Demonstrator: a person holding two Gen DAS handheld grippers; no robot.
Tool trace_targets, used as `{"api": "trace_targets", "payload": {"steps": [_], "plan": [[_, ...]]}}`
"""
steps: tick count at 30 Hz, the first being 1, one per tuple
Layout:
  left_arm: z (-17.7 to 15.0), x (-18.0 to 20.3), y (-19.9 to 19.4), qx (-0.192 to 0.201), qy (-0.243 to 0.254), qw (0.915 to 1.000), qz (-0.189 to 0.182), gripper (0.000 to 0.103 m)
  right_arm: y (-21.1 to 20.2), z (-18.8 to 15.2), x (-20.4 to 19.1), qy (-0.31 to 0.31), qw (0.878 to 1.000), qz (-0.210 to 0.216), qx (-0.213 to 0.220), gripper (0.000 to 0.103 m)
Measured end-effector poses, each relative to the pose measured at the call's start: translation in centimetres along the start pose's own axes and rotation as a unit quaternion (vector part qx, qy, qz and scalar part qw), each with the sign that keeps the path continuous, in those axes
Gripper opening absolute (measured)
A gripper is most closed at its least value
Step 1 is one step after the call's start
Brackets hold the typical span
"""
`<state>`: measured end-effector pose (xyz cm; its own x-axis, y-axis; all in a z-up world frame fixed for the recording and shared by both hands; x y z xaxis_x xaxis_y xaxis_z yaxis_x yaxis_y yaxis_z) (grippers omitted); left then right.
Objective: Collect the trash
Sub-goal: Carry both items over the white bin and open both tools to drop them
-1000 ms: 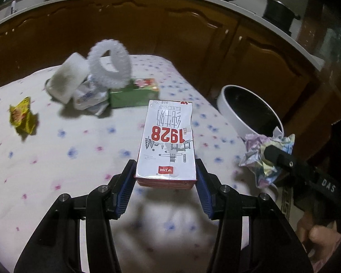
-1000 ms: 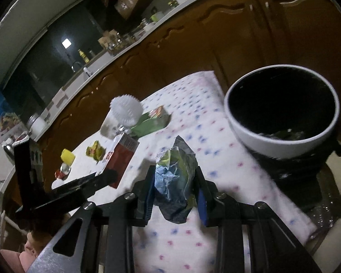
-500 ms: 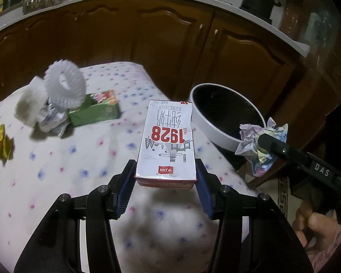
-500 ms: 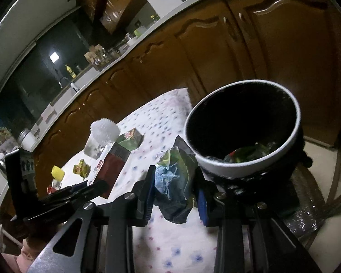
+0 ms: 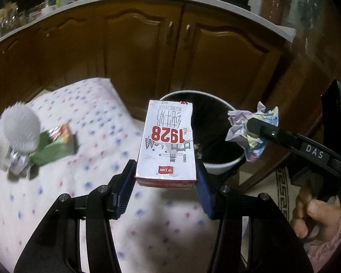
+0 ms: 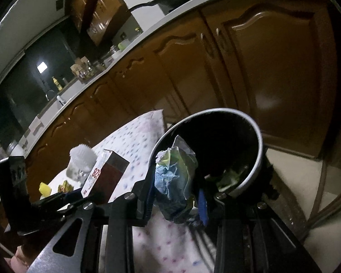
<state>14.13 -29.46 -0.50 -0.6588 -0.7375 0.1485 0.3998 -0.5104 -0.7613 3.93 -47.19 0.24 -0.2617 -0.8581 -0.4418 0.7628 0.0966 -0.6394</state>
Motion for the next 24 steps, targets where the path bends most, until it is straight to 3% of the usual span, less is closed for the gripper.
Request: {"api": "trace_targets", "payload": {"steps": [10, 24], "plan": [[3.6, 2.2, 3.1, -0.027, 0.029, 0.9992, -0.010, 0.050, 1.5, 2.8, 1.6, -0.004, 1.000, -0.018, -0.010, 0.034], [5.1, 2.9, 6.9, -0.070, 0.038, 0.9968, -0.008, 0.050, 4.5, 4.5, 3.1, -0.005, 0.998, -0.038, -0.040, 0.036]]}}
Point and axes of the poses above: each gripper's, at about its wrist camera, not at the fingertips, and y roughly the way its jaws point, x to its right, z to its top, the point moved 1 cm from there along y, roughly the way its jaws point, and after that the axes turned 4 degrees about -x, right-handed, at the moved point
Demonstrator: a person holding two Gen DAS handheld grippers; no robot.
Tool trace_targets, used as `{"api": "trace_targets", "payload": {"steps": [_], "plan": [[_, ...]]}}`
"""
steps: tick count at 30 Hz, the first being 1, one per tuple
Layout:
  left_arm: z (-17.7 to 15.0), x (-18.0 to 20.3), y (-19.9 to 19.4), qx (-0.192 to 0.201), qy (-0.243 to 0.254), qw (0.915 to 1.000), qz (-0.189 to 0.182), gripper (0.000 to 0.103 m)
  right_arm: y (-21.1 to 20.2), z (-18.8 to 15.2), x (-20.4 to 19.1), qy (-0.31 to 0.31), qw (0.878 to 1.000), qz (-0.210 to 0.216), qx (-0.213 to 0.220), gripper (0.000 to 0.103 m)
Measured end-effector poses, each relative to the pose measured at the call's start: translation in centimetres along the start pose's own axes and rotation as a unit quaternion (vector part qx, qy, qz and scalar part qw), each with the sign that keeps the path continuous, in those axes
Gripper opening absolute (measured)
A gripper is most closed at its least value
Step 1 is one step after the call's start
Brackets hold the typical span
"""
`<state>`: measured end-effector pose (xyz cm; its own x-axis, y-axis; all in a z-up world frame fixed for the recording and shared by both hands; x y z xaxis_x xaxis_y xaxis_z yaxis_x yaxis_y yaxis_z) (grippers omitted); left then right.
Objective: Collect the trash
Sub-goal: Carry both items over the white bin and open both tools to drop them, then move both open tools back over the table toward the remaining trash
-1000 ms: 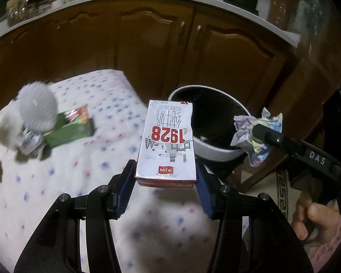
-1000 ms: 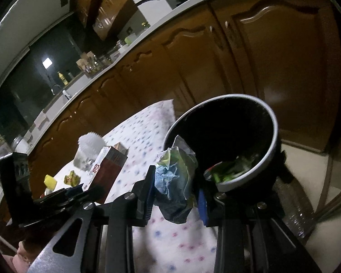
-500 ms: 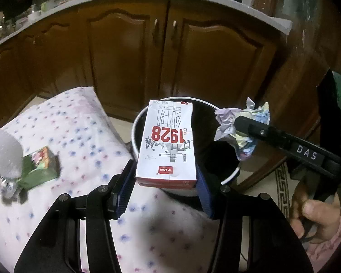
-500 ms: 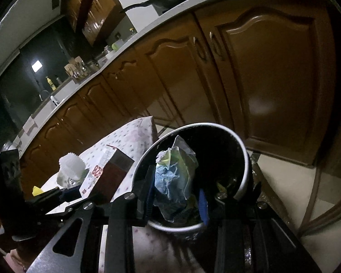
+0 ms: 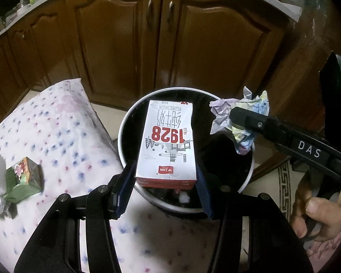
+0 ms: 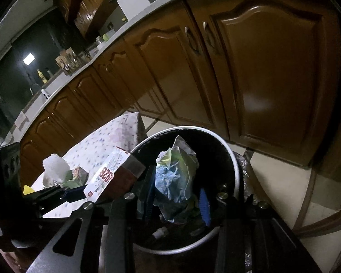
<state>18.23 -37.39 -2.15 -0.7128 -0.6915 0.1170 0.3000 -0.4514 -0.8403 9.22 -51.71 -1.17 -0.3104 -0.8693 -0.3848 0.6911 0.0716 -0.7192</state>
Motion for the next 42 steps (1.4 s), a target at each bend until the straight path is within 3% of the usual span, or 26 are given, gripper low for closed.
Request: {"api": "trace_targets", "payload": {"steps": [6, 8, 12, 16, 23, 30, 33, 42], "plan": [[0.5, 0.1, 1.0, -0.013, -0.001, 0.9999, 0.002, 0.051, 1.0, 0.2, 0.5, -0.001, 1.000, -0.011, -0.011, 0.039], [0.4, 0.0, 1.1, -0.015, -0.003, 0.9999, 0.000, 0.051, 1.1, 0.2, 0.6, 0.001, 1.000, -0.015, -0.013, 0.050], [-0.2, -0.2, 0.2, -0.004, -0.008, 1.0000, -0.002, 0.052, 0.7, 0.1, 1.0, 0.010, 1.000, -0.010, -0.006, 0.056], [-1.4, -1.1, -1.4, 0.016, -0.027, 0.9995, -0.006, 0.062, -0.1, -0.1, 1.0, 0.014, 1.000, -0.004, 0.006, 0.062], [-5.1, -3.5, -3.8, 0.033, -0.077, 0.9964, -0.018, 0.062, -0.4, -1.6, -0.4, 0.000, 1.000, -0.014, 0.005, 0.070], [-9.6, -7.6, -6.6, 0.059, -0.139, 0.9886, -0.002, 0.062, -1.5, -3.9, -2.8, 0.009, 1.000, 0.017, 0.015, 0.071], [-11.7, -9.9, -7.9, 0.069, -0.173, 0.9824, 0.011, 0.062, -1.5, -5.0, -4.7, 0.006, 0.999, 0.033, 0.013, 0.076], [-16.3, -15.9, -10.3, 0.081, -0.244, 0.9653, 0.047, 0.062, -0.1, -8.0, -11.1, -0.036, 0.996, 0.080, -0.015, 0.076]]}}
Point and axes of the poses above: each gripper's, at about its wrist camera, not at the fingertips, and y roughly the way its jaws point, x to its right, z to its top, the point moved 1 cm from there along y, roughly the way its jaws point, and after that the axes turned 4 degrees about -x, right-handed, at the moved point
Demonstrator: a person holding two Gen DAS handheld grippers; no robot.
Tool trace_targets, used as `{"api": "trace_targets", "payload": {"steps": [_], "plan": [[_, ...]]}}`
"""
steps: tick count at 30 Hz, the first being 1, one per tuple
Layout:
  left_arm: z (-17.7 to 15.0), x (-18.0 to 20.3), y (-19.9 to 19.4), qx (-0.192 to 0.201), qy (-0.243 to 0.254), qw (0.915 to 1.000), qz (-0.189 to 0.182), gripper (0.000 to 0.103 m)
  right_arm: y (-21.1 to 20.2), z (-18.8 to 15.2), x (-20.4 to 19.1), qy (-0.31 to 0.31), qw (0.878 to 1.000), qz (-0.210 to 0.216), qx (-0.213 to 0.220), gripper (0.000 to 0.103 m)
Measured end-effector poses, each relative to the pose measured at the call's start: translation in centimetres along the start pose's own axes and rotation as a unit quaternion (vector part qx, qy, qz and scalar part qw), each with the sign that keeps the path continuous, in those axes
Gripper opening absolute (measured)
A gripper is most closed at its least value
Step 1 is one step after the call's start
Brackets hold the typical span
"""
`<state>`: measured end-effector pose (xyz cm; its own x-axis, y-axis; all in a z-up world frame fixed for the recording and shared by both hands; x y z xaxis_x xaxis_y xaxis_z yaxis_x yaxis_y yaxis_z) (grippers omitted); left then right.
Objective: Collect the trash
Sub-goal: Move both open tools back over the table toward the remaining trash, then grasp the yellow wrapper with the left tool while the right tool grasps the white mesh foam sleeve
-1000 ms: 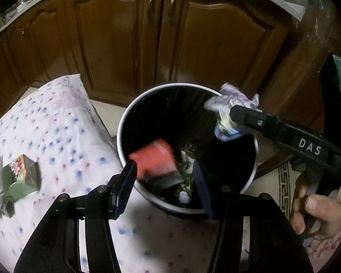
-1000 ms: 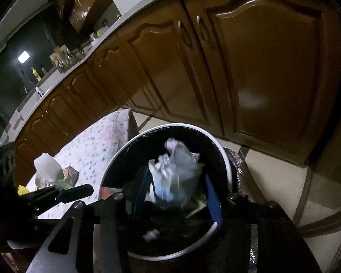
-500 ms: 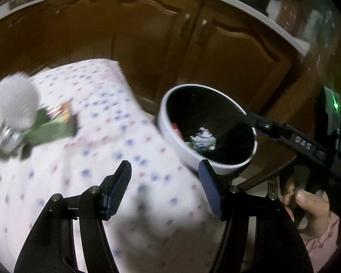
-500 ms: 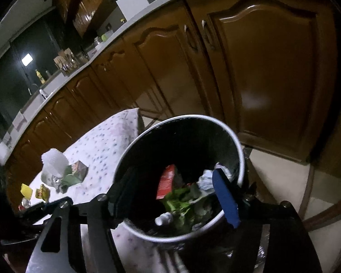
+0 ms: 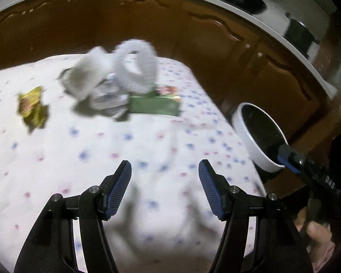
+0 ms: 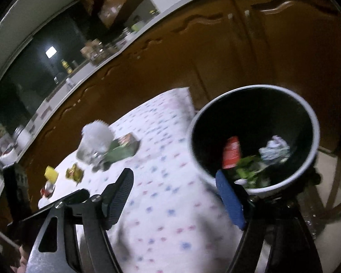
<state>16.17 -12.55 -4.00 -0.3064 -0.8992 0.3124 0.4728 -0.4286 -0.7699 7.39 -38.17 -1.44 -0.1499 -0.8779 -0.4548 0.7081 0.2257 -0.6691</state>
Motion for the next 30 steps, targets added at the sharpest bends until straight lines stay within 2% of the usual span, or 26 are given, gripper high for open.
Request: {"api": "trace_targets", "payload": {"steps": [8, 11, 16, 24, 30], "plan": [[-0.5, -4.3, -1.3, 0.010, -0.039, 0.9990, 0.019, 0.062, 2.9, -1.0, -4.6, -0.042, 0.998, 0.027, -0.028, 0.076], [-0.5, -5.2, -1.4, 0.009, -0.049, 0.9984, 0.025, 0.062, 4.0, -1.1, -6.3, -0.060, 0.997, 0.044, -0.033, 0.076], [-0.4, -6.6, -1.7, 0.013, -0.062, 0.9974, 0.036, 0.062, 6.0, -1.1, -8.4, -0.082, 0.994, 0.049, -0.044, 0.077], [0.7, -10.1, -2.9, 0.031, -0.096, 0.9929, 0.064, 0.062, 8.4, 0.6, -11.2, -0.115, 0.991, 0.053, -0.038, 0.077], [1.8, -13.1, -3.3, 0.039, -0.131, 0.9867, 0.088, 0.062, 10.8, 1.4, -11.9, -0.104, 0.992, 0.058, -0.036, 0.077]]}}
Point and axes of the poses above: each gripper's, at about its wrist camera, not at the fingertips, and y roughly the way its jaws point, x to its right, z to its top, the point moved 1 cm from there along y, roughly the way its jaws point, and after that the axes turned 4 degrees about -x, right-handed, at the moved point
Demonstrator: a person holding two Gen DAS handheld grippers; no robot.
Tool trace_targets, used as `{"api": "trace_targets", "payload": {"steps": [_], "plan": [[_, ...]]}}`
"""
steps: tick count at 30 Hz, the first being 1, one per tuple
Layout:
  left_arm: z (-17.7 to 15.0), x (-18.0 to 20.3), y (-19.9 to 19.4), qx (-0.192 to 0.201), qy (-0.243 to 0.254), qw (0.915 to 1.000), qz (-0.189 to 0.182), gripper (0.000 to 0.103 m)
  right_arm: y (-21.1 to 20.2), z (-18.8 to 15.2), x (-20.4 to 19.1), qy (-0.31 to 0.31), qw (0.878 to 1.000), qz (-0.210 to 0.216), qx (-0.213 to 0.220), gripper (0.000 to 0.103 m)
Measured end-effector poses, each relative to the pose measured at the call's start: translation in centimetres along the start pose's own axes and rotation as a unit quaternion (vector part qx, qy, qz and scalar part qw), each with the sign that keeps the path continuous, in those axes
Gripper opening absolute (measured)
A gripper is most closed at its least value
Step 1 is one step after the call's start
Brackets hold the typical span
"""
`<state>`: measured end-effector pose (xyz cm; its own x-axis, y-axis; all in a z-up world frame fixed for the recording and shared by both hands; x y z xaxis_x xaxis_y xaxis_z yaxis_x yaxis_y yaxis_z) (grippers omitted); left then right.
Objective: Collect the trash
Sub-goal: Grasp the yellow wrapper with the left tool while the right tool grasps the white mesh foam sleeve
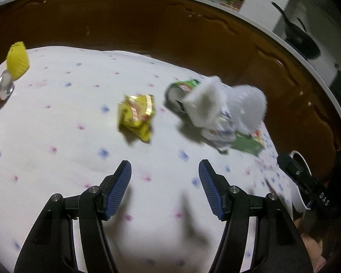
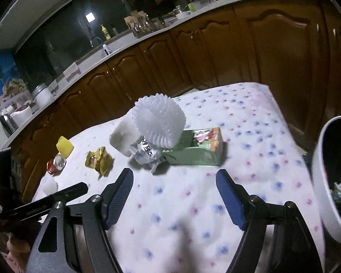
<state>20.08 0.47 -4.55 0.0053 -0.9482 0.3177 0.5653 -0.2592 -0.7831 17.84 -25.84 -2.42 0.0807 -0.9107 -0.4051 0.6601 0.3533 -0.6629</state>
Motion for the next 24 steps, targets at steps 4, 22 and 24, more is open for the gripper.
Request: {"api": "trace_targets", "payload": {"steps": [4, 22, 24], "plan": [[1.2, -1.4, 0.2, 0.005, -0.018, 0.9998, 0.012, 0.062, 0.9, 1.7, 0.7, 0.013, 1.000, -0.001, 0.011, 0.078], [5.7, -2.3, 4.6, 0.014, 0.009, 0.9986, 0.050, 0.064, 5.3, 2.8, 2.1, -0.016, 0.997, 0.017, -0.067, 0.019], [5.7, -2.1, 5.0, 0.010, 0.013, 0.9989, 0.044, 0.054, 3.9, 1.6, 2.2, -0.013, 0.997, 0.018, -0.070, 0.018]]}}
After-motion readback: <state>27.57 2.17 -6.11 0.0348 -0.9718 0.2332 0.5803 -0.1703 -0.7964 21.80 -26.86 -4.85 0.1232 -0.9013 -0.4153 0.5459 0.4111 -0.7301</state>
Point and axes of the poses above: each gripper's, at about its wrist camera, not at the fingertips, and y roughly the way its jaws point, x to its right, z to its top, the point moved 1 cm from there along y, roughly the way its jaws point, and after that the axes turned 4 degrees about -x, right-handed, at the moved point
